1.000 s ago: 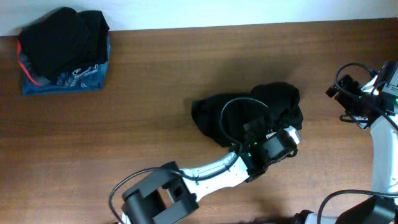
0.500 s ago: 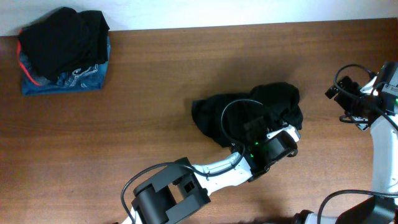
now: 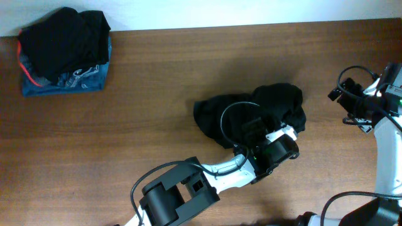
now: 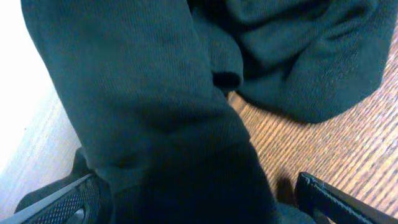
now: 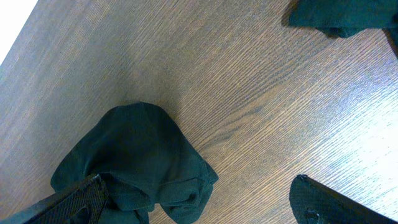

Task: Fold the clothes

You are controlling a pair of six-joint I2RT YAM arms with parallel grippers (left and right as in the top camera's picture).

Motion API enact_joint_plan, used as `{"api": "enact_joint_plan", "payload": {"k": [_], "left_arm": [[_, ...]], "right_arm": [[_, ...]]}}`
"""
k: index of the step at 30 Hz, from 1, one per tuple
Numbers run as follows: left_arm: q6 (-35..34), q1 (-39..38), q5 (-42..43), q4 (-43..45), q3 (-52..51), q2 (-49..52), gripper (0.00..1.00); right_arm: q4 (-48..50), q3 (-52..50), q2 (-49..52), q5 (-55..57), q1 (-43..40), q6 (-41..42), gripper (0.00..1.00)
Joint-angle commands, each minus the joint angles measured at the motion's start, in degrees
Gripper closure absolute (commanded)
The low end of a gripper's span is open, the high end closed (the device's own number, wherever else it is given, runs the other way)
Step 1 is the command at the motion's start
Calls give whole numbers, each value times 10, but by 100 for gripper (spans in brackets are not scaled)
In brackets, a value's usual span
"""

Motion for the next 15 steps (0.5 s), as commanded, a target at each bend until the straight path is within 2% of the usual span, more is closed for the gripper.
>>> {"api": "enact_joint_plan", "payload": {"k": [1,3,4,6,10,11,15], "left_arm": [[4,9,-15,-6,9,4,9],[2,15,-15,-6,9,4,33],[2,16,-16,-6,9,4,37],[3,16,-16,-6,9,4,39],[3,12,-35,-6,10,4,80],[3,9,-58,-6,12,4,85],[3,-4,-108,-8,19,4,85]], "right_arm": [[-2,7,0,-5,-2,-7,1],[-2,7,0,-5,-2,-7,1],[-2,7,0,-5,-2,-7,1],[-2,7,0,-5,-2,-7,1],[-2,7,0,-5,-2,-7,1],[-2,7,0,-5,-2,-6,1],[-2,7,0,-5,-2,-6,1]]}}
